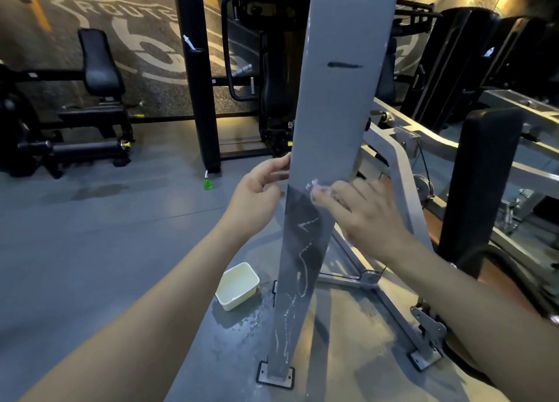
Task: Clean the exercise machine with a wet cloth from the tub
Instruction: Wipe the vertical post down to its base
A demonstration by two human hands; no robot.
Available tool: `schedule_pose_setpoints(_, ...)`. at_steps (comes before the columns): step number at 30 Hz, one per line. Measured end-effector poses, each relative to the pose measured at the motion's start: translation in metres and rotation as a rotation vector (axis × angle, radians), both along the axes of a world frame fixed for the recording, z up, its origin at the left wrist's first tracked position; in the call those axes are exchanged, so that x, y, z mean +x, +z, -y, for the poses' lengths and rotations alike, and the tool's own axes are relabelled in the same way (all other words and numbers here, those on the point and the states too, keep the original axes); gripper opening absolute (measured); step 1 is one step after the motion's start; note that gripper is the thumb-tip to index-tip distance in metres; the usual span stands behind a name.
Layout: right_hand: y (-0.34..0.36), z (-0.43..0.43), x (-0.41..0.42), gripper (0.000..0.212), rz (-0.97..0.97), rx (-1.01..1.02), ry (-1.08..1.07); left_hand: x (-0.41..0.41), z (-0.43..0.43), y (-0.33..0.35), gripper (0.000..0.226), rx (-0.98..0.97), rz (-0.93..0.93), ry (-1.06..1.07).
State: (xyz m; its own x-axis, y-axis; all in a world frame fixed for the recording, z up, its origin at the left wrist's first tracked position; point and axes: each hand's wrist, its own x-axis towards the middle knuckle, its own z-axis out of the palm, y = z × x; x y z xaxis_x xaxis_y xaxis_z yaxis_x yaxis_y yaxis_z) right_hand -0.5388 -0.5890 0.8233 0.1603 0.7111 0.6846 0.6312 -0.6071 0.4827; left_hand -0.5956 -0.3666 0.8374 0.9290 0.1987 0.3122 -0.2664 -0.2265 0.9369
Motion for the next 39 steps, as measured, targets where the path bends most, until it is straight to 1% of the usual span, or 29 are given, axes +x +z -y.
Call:
schedule_pose_setpoints(3,0.031,-0.001,0.004,0.041,0.004,0.230,-0.033,0.003,-0.001,-0.015,0.050,0.028,0.008,-0.006)
schedule_pose_setpoints(4,0.031,-0.003,0.005,0.040,0.007,0.294,-0.044,0.005,-0.001,-0.019,0.045,0.027,0.001,-0.007)
schedule_pose_setpoints(5,0.025,-0.006,0.004,0.039,0.008,0.316,-0.048,0.006,-0.001,-0.023,0.042,0.030,-0.008,-0.007)
schedule_pose_setpoints(6,0.012,-0.008,0.004,0.039,0.002,0.284,-0.053,0.008,0.000,-0.026,0.040,0.039,-0.012,-0.008)
schedule_pose_setpoints(8,-0.019,-0.007,0.000,0.040,-0.010,0.106,-0.060,0.010,0.000,-0.029,0.039,0.067,-0.005,0.002)
schedule_pose_setpoints(9,-0.025,-0.005,-0.002,0.042,-0.018,0.016,-0.064,0.011,0.000,-0.029,0.040,0.076,-0.002,0.008)
schedule_pose_setpoints(10,-0.022,-0.002,-0.003,0.042,-0.022,-0.023,-0.059,0.013,-0.001,-0.030,0.040,0.078,-0.003,0.011)
schedule_pose_setpoints(12,-0.001,-0.001,-0.004,0.044,0.003,0.045,-0.060,0.016,-0.001,-0.031,0.038,0.067,-0.002,0.007)
schedule_pose_setpoints(14,0.021,-0.004,-0.003,0.047,0.012,0.183,-0.099,0.018,-0.001,-0.033,0.036,0.058,0.012,0.007)
schedule_pose_setpoints(16,0.025,-0.011,0.001,0.045,0.017,0.302,-0.117,0.018,0.001,-0.034,0.038,0.063,0.031,0.008)
schedule_pose_setpoints(17,0.017,-0.015,0.001,0.043,0.011,0.319,-0.113,0.019,0.001,-0.034,0.038,0.064,0.039,0.008)
schedule_pose_setpoints(18,0.006,-0.016,0.001,0.043,0.003,0.291,-0.104,0.020,0.002,-0.034,0.038,0.064,0.045,0.006)
schedule_pose_setpoints(21,-0.026,-0.010,-0.002,0.044,-0.005,0.044,-0.079,0.020,-0.001,-0.033,0.032,0.087,0.036,0.004)
schedule_pose_setpoints(22,-0.024,-0.007,-0.003,0.042,-0.006,-0.003,-0.076,0.020,-0.001,-0.032,0.028,0.091,0.027,0.000)
schedule_pose_setpoints(23,-0.016,-0.007,-0.004,0.040,-0.001,-0.005,-0.070,0.020,-0.002,-0.032,0.025,0.093,0.019,-0.004)
schedule_pose_setpoints(24,-0.006,-0.008,-0.005,0.042,0.005,0.032,-0.067,0.020,-0.002,-0.032,0.023,0.093,0.013,-0.008)
schedule_pose_setpoints(26,0.015,-0.014,-0.004,0.045,0.005,0.167,-0.074,0.020,-0.002,-0.032,0.024,0.091,0.004,-0.007)
schedule_pose_setpoints(28,0.019,-0.023,-0.001,0.045,0.003,0.291,-0.094,0.020,-0.002,-0.034,0.027,0.080,0.008,-0.003)
schedule_pose_setpoints(29,0.014,-0.027,-0.001,0.045,-0.008,0.313,-0.097,0.020,-0.002,-0.034,0.028,0.074,0.012,-0.006)
schedule_pose_setpoints(31,-0.007,-0.027,-0.002,0.043,-0.023,0.231,-0.088,0.021,-0.003,-0.036,0.029,0.060,0.010,-0.018)
schedule_pose_setpoints(33,-0.028,-0.017,-0.006,0.041,-0.010,0.042,-0.075,0.022,-0.005,-0.036,0.033,0.040,-0.004,-0.023)
schedule_pose_setpoints(34,-0.029,-0.012,-0.008,0.038,-0.014,-0.025,-0.072,0.023,-0.006,-0.036,0.035,0.034,-0.008,-0.025)
schedule_pose_setpoints(35,-0.023,-0.010,-0.010,0.038,-0.019,-0.042,-0.069,0.023,-0.007,-0.036,0.036,0.031,-0.014,-0.028)
schedule_pose_setpoints(37,0.001,-0.015,-0.011,0.045,-0.002,0.076,-0.092,0.024,-0.009,-0.036,0.039,0.021,-0.025,-0.039)
schedule_pose_setpoints(39,0.028,-0.021,-0.005,0.047,0.033,0.273,-0.128,0.024,-0.010,-0.038,0.040,0.009,-0.027,-0.052)
